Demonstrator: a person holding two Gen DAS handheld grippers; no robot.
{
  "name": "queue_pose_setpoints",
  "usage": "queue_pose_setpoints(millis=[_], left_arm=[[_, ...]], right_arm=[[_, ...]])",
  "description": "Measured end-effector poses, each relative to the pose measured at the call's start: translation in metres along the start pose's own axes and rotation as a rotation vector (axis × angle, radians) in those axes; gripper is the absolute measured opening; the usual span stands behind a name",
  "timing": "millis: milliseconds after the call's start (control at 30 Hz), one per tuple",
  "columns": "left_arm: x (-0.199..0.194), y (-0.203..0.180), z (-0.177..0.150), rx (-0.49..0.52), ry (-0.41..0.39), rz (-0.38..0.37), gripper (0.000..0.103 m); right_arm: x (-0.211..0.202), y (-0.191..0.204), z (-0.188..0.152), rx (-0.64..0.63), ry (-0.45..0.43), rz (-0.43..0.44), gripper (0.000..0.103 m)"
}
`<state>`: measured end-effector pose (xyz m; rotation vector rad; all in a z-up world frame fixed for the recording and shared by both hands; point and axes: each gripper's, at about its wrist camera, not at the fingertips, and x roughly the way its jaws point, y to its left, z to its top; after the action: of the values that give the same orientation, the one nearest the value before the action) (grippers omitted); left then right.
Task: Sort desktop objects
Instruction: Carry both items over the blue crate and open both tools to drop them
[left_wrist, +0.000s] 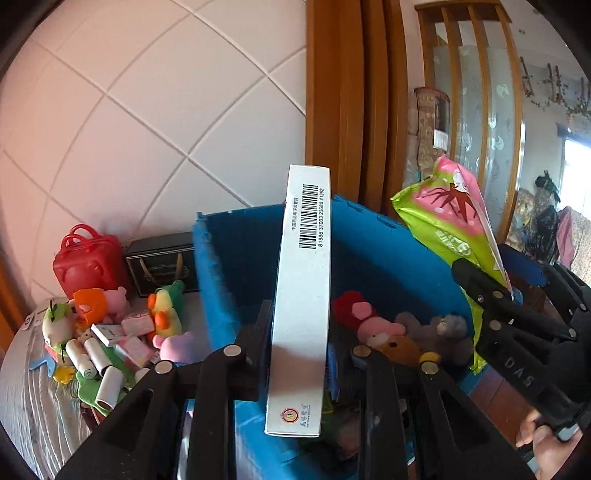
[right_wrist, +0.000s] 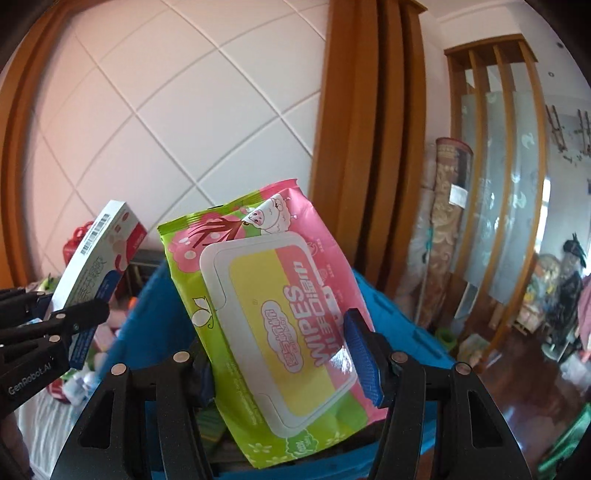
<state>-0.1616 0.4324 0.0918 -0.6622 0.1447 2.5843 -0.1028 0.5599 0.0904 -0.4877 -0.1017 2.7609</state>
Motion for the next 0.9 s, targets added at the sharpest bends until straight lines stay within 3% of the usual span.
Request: queue_pose_setpoints(millis=[200,367,433,467,500,533,567,600,633,900], left_arm=[[0.042,-0.035,-0.002,-0.006,0.131,0.048,0.023],[0.051,-0.051,-0.006,0.006,0.168,0.073,0.023],[0.055,-0.052,-0.009,-0.01,0.18,0.076,0.024],[0.057,-0.052,-0.009,-0.013,0.185,0.088,0.025],[0.058,-0.053,-0.01,-0.01,0.188,0.105,0.034],[0.058,-0.055,-0.01,-0.005,0.187,0.13,0.054],[0.056,-0.057,-0.011,-0.005,0.178,0.156,0.065],[0.052,-0.056,-0.012,-0.009,0.16,0.178,0.085],[0.05,-0.054,-0.013,-0.015,0.144,0.193,0.091],[0.03,-0.047,-0.016,-0.015,0.091,0.204,0.092]], right_arm=[[0.03,-0.042,-0.013,-0.014,0.039,0.004,0.06],[0.054,-0.065,-0.023,-0.025,0.095,0.003,0.062],[0.06,-0.072,-0.026,-0.008,0.095,0.022,0.065],[0.062,-0.075,-0.027,-0.001,0.09,0.024,0.075],[0.063,-0.077,-0.027,0.005,0.085,0.021,0.097],[0.063,-0.078,-0.027,0.011,0.08,0.021,0.103],[0.06,-0.079,-0.027,0.015,0.061,0.026,0.103],[0.056,-0.079,-0.026,0.015,0.046,0.031,0.103],[0.054,-0.078,-0.025,0.012,0.037,0.035,0.103],[0.039,-0.077,-0.028,0.006,0.005,0.046,0.103]])
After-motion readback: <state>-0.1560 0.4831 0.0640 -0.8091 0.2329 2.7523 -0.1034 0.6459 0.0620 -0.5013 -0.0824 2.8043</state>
